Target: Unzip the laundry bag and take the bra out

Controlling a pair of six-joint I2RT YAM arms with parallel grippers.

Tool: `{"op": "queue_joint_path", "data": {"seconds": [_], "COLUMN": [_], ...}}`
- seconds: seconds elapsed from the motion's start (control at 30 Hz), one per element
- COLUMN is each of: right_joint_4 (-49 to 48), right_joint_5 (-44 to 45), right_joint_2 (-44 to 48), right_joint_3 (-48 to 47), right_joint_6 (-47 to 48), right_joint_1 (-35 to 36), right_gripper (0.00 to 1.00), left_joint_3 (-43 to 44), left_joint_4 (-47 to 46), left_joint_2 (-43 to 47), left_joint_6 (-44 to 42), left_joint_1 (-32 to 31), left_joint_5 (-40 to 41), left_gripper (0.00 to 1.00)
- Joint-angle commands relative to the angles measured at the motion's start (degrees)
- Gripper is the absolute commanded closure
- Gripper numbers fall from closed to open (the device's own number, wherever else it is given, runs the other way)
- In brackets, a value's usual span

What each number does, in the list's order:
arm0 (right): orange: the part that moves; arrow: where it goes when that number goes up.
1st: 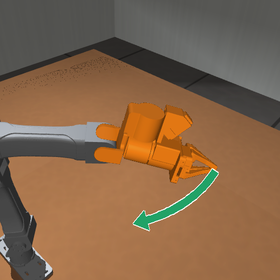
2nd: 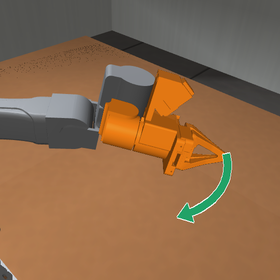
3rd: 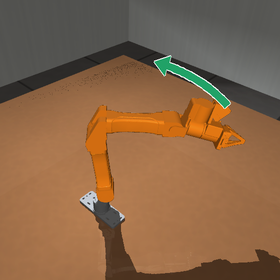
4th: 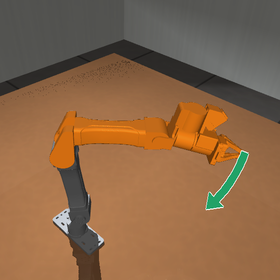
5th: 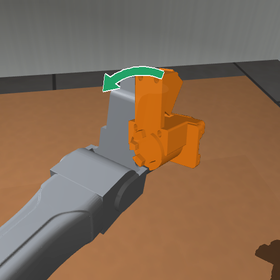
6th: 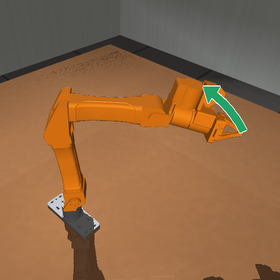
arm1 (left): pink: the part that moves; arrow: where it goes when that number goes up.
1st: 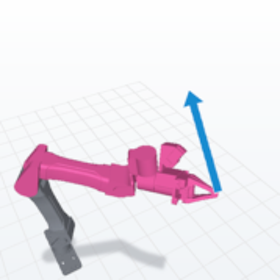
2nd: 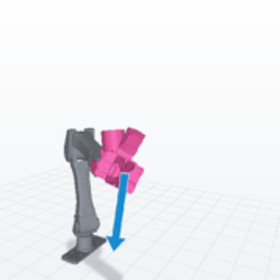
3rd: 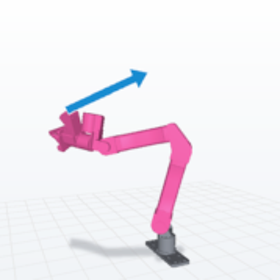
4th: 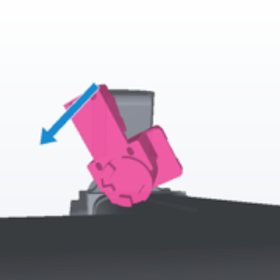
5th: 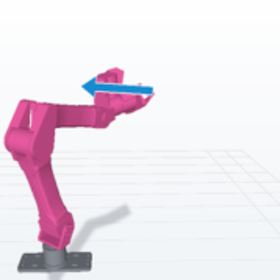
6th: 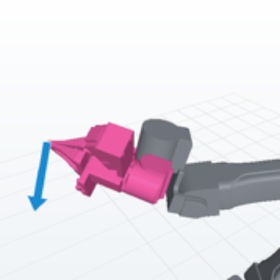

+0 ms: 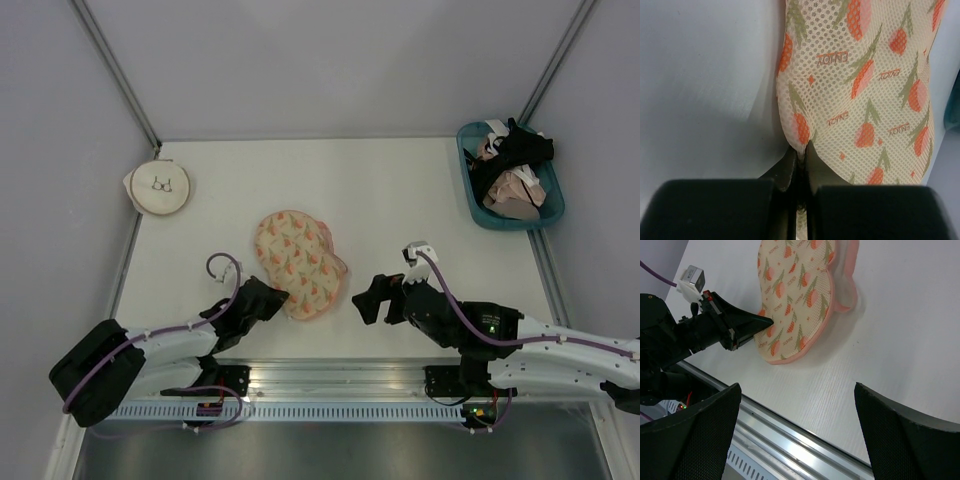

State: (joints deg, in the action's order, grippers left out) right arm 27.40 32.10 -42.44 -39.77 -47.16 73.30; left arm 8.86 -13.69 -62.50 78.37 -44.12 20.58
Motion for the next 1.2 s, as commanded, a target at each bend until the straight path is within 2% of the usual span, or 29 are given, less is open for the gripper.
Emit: {"op": "queue_joint_path", "data": {"seconds": [0.0, 0.2, 0.37, 0.53, 0.67, 0.87, 1.07, 1.17], "right_joint_4": [-1.3, -7.3, -15.3, -16.5, -20.4, -23.2, -25.7, -27.3], "right_joint_5": [-0.6, -4.5, -6.2, 9.0, 17.6, 31.5, 42.2, 44.5], "right_joint_2": [0.7, 0.7, -4.8, -14.1, -22.1, -26.1, -30.2, -32.4], "right_joint_3": [0.7, 2.9, 4.4, 0.5, 0.3, 1.6, 0.6, -0.5], "right_joint_6": [-0.5, 1.6, 3.7, 5.7, 7.2, 7.2, 10.1, 11.4], "right_joint_1": [0.4, 0.4, 4.1, 14.1, 21.7, 26.5, 26.7, 26.2], "right_gripper": [0.02, 0.02, 0.02, 0.02, 0.02, 0.02, 0.02, 0.02], "left_joint_3": [-1.9, -2.2, 1.9, 12.0, 17.7, 24.0, 24.0, 23.4], "left_joint_4": [-2.0, 3.0, 7.5, 10.9, 11.0, 19.1, 21.0, 21.3], "left_joint_2": [1.4, 11.1, 14.2, 9.5, 6.3, 6.8, 5.5, 4.5], "left_joint_6": [0.9, 10.4, 18.0, 22.4, 24.3, 24.0, 24.3, 24.7], "left_joint_1": [0.1, -0.1, -0.2, -0.2, -0.2, 0.0, 0.1, 0.1], "left_joint_5": [-2.2, -4.1, -3.8, -8.1, -11.1, -10.8, -13.0, -14.9], "left_gripper": [0.98, 0.98, 0.98, 0.98, 0.98, 0.98, 0.98, 0.98]}}
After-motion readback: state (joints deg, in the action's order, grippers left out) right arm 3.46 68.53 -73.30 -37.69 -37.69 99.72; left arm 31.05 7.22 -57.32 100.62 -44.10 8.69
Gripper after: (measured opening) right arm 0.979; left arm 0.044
